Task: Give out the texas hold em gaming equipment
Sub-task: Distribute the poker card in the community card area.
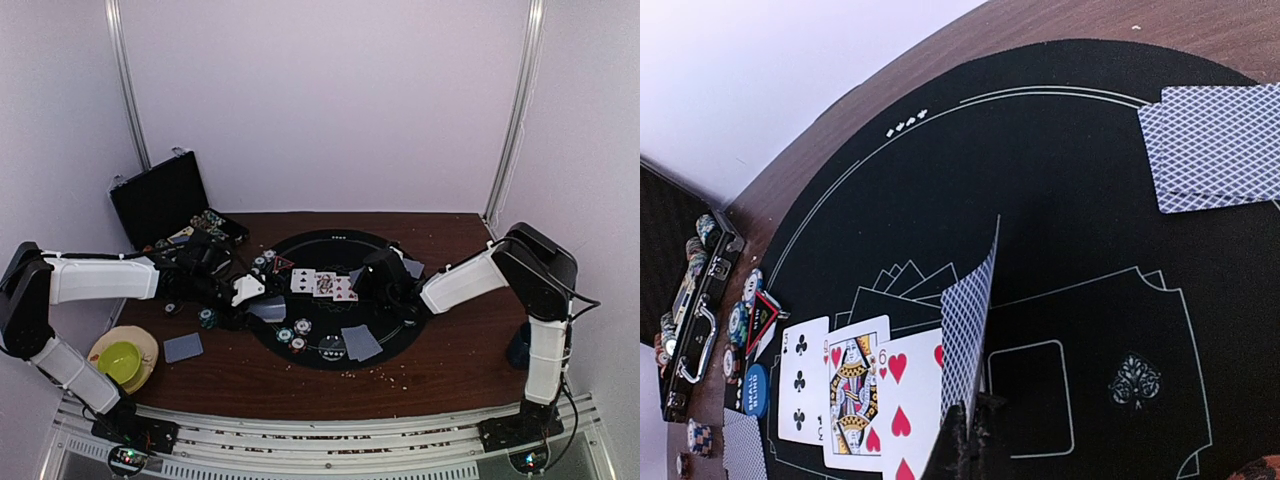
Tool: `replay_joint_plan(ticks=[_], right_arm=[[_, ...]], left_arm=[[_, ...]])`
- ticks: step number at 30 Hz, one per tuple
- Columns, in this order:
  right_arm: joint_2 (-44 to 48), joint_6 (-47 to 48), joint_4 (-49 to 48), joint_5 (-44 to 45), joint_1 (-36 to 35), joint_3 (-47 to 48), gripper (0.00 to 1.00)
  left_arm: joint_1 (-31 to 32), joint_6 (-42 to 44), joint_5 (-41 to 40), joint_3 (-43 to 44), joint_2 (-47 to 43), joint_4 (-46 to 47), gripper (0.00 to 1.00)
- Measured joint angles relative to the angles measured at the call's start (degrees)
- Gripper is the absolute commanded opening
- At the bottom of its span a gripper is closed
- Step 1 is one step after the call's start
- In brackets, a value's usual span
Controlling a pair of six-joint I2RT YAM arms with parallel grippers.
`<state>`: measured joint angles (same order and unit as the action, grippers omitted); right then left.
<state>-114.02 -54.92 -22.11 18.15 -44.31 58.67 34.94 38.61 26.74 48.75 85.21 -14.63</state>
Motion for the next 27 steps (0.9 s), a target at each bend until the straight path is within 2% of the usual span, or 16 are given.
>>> replay_joint_plan(ticks=[2,9,19,22,24,27], right_arm=[[0.0,-0.22,0.11,-0.17,0.0,-0.02,0.0],[0.0,-0.7,1.49,-0.44,-0.31,-0.11,0.16],[0.02,-0.74,3.74,-0.76,-1.31,-0.57,0.19],[0.15,-0.59,4.46,-0.72,-1.77,-0.63,0.32],[0.39,0.66,5.29,-0.28,-2.25,-0.55,0.48],[0.44,2.84,9.11,1.62,-2.82,1.57,0.68]], left_arm=[[0.0,0.0,0.0,0.0,0.0,0.0,0.53],[0.0,0.0,0.0,0.0,0.0,0.0,0.53],[0.0,0.0,0.0,0.0,0.0,0.0,0.53],[0.0,0.0,0.0,0.0,0.0,0.02,0.53],[0.0,0.0,0.0,0.0,0.0,0.0,0.53],[0.0,0.0,0.0,0.0,0.0,0.02,0.53]])
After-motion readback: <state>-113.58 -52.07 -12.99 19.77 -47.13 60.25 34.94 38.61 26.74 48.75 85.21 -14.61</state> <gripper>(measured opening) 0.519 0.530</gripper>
